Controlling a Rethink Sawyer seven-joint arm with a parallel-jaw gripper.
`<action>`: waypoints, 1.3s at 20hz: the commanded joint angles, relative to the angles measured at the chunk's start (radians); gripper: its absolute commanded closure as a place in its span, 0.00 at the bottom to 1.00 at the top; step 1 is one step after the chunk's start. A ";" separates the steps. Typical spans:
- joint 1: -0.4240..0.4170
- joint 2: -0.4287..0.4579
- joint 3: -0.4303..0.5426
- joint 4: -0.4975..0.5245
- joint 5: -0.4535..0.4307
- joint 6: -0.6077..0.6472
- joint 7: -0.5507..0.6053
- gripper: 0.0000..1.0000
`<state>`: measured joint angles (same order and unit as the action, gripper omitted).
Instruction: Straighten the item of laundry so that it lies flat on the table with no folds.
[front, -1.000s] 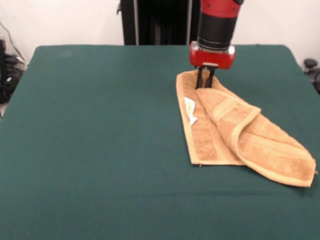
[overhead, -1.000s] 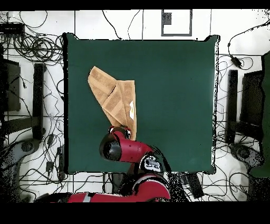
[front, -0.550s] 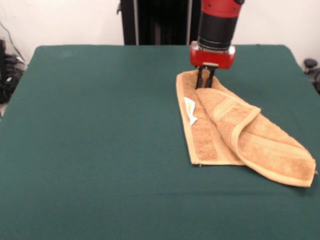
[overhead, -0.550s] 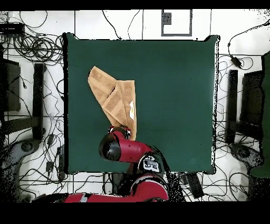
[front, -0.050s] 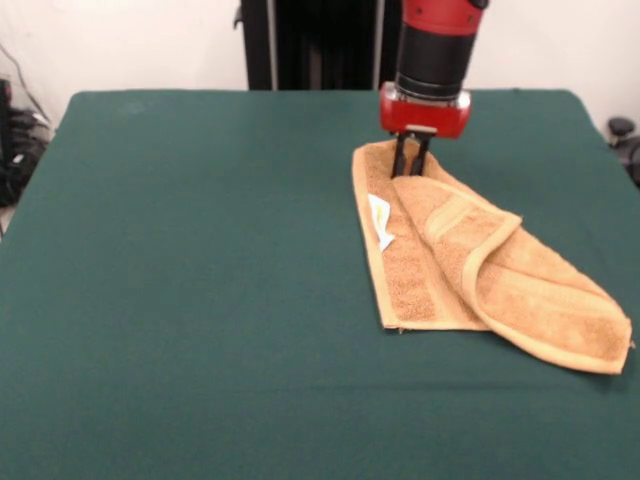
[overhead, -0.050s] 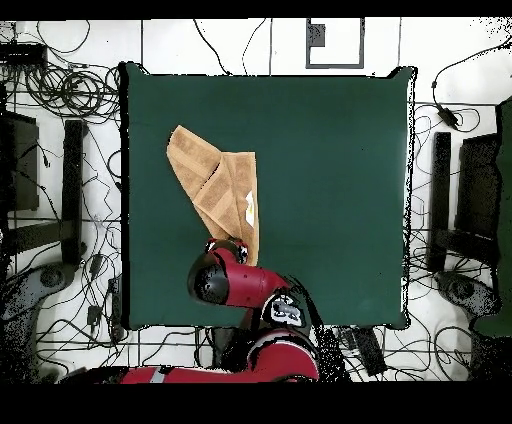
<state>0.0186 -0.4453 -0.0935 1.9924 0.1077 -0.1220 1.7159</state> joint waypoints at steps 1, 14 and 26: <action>0.047 0.038 -0.016 -0.074 0.104 0.126 0.197 0.00; -0.006 -0.379 -0.076 -0.077 0.002 0.675 0.074 0.00; -0.057 -0.376 -0.008 -0.025 -0.019 0.566 0.088 1.00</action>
<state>-0.0349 -0.8378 -0.1943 1.9670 0.1185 0.4621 1.7159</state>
